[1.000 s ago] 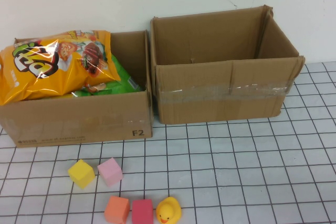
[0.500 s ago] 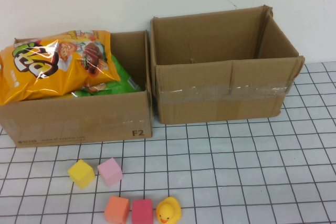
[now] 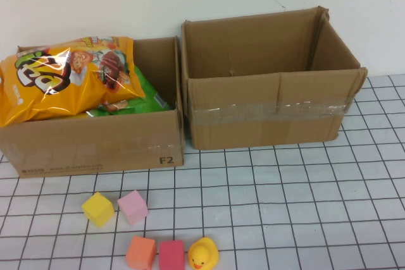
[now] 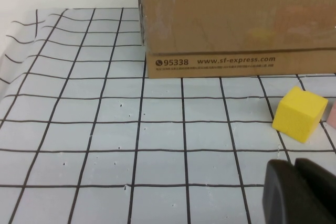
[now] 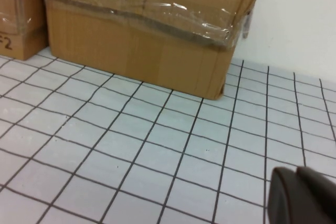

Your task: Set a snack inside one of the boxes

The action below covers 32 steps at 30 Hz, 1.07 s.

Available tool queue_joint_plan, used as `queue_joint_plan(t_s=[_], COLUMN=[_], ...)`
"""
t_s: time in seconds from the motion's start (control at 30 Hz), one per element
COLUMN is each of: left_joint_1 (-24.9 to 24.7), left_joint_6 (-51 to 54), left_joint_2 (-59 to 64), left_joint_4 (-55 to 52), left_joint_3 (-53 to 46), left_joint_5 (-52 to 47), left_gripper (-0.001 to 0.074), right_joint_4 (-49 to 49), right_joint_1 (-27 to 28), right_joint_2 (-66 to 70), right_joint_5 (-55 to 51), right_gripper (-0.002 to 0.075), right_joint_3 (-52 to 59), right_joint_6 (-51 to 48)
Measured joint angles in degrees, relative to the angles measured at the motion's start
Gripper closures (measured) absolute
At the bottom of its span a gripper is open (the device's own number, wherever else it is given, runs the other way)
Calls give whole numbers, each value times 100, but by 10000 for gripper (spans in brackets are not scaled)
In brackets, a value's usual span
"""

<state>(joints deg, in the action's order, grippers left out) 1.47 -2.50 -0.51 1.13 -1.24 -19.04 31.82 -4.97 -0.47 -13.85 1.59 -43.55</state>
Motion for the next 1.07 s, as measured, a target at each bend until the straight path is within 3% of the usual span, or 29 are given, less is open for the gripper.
queue_joint_plan(t_s=[0.23, 0.4, 0.5, 0.67, 1.07], left_joint_1=[0, 0, 0, 0, 0], left_joint_6=[-9, -13, -22, -22, -22], left_joint_2=[0, 0, 0, 0, 0], left_joint_4=[0, 0, 0, 0, 0], left_joint_3=[0, 0, 0, 0, 0], left_joint_5=[-7, -7, -7, -7, -7], left_gripper=[736, 736, 736, 736, 736], right_joint_4=[-317, -2055, -2614, -3078, -3252], right_joint_1=[0, 0, 2, 2, 12], right_joint_2=[0, 0, 0, 0, 0], right_joint_5=[317, 341, 205, -563, -711], right_gripper=[726, 726, 726, 726, 726], right_joint_3=[0, 0, 0, 0, -32], right_joint_6=[187, 2228, 2925, 3595, 4103])
